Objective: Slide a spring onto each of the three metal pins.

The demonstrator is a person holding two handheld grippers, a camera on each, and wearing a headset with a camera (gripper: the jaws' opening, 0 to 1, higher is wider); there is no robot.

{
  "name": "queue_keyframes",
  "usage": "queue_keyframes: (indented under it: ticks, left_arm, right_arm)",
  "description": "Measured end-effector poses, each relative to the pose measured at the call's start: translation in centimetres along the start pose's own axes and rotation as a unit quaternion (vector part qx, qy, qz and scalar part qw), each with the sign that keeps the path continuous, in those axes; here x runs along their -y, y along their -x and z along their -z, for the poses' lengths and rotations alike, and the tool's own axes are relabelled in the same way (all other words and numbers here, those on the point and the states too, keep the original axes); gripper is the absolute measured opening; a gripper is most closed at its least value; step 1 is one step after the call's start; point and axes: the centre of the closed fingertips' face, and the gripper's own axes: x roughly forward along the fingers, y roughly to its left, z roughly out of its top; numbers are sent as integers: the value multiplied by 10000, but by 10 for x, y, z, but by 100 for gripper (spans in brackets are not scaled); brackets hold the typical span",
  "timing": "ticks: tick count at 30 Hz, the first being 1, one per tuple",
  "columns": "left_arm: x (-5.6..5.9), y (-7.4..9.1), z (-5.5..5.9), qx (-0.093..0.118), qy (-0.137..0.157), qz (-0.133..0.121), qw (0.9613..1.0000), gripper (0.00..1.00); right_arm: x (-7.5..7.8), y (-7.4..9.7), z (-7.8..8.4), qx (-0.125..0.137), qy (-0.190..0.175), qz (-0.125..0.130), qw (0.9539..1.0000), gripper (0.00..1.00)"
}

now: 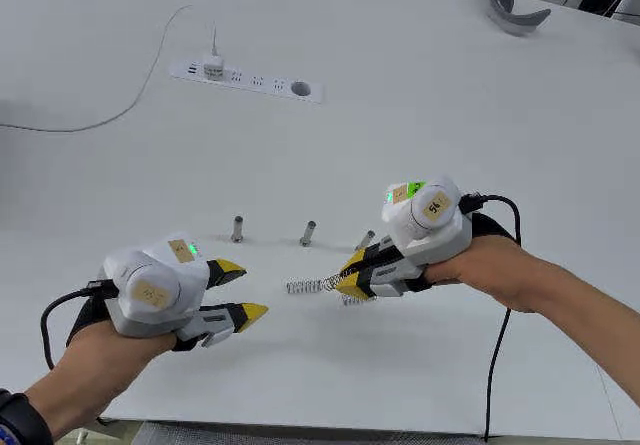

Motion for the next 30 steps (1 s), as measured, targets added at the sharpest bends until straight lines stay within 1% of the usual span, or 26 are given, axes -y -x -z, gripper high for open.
queue_keyframes:
  ticks: [6,17,21,27,30]
  left_arm:
    - [-12,6,6,-12,111,-219,9997,41]
    - [-32,16,16,-2,357,-519,9980,45]
    - [-38,19,20,3,438,-595,9973,46]
    - [-47,24,24,22,563,-720,9958,49]
    - [-49,26,25,32,598,-765,9953,50]
  right_arm:
    - [5,-4,-10,-35,78,2,10000,12]
    - [15,-17,-24,-112,200,7,9997,12]
    - [16,-21,-31,-137,239,-17,9996,12]
    - [23,-29,-42,-203,346,-30,9992,12]
    - [26,-33,-48,-230,391,-38,9990,12]
